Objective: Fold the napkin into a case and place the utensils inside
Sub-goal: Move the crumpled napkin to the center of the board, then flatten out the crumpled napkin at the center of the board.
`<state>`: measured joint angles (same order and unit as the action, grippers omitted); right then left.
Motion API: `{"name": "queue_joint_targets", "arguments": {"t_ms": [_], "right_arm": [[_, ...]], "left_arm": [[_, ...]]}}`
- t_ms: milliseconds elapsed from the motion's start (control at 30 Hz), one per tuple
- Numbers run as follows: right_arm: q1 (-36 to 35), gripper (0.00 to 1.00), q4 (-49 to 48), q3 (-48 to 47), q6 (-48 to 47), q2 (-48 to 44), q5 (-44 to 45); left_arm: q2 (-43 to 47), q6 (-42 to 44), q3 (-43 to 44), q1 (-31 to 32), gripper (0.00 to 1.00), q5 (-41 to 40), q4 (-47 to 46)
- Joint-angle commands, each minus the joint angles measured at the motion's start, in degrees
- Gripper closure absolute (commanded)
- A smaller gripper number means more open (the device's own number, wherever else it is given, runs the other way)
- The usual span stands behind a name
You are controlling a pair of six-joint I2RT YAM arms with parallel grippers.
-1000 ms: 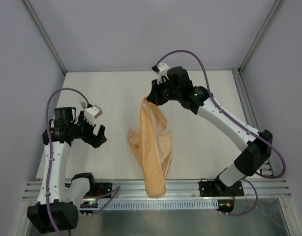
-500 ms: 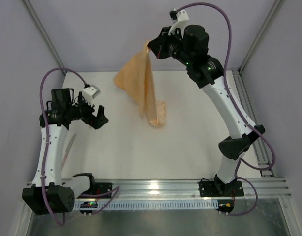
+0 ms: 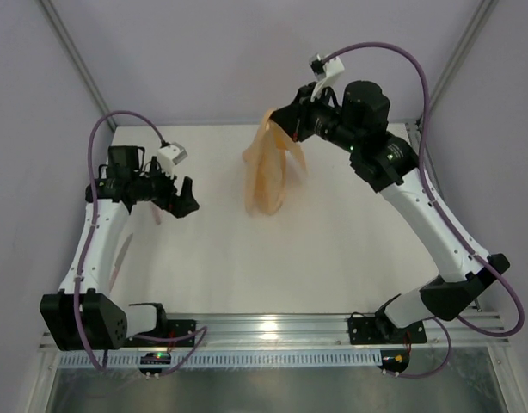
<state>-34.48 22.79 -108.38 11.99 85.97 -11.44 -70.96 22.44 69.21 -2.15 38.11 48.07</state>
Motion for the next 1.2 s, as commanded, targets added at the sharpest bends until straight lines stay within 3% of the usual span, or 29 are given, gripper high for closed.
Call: {"name": "queue_joint_targets", "arguments": {"t_ms": [0, 133, 333, 467, 567, 667, 867, 1033, 1100, 1167], "right_arm": [[1.2, 0.97, -5.6, 11.7, 1.9, -5.4, -7.1], [3.5, 0.97, -11.4, 32.5, 7.1, -11.0, 0.1], [9.3, 0.97, -15.3, 45.9, 13.6, -11.0, 2.1], [15.2, 0.97, -16.3, 48.4, 14.6, -10.2, 3.7], [19.2, 0.97, -17.6, 49.8, 15.5, -9.0, 2.4], [19.4, 0.97, -18.6, 50.0, 14.6, -7.7, 0.6], [19.3, 0.97, -19.4, 51.3, 14.6, -6.7, -0.1], [19.3, 0.97, -20.2, 51.5, 14.0, -6.6, 0.8], [19.3, 0.97, -19.9, 51.2, 13.7, -6.6, 0.9], [19.3, 0.97, -19.7, 51.2, 13.4, -7.0, 0.9]], "left_arm": [[-1.3, 0.8, -2.1, 5.2, 0.01, -2.8, -2.7], [-4.3, 4.7, -5.4, 12.7, 0.06, -7.2, -5.3], [-10.6, 11.2, -8.5, 27.7, 0.14, -13.3, -8.1], [-15.4, 11.0, -9.2, 30.7, 0.19, -11.8, -8.7], [-15.9, 6.2, -10.3, 30.9, 0.16, -11.5, -12.5], [-16.1, 2.2, -12.6, 32.1, 0.01, -13.7, -20.2], [-19.3, -4.5, -14.2, 38.4, 0.01, -18.0, -32.8], [-23.4, -11.0, -14.0, 39.9, 0.01, -27.8, -40.3], [-24.7, -13.4, -13.1, 39.9, 0.05, -31.9, -41.2], [-25.6, -13.5, -12.0, 39.8, 0.17, -35.2, -39.6]]}}
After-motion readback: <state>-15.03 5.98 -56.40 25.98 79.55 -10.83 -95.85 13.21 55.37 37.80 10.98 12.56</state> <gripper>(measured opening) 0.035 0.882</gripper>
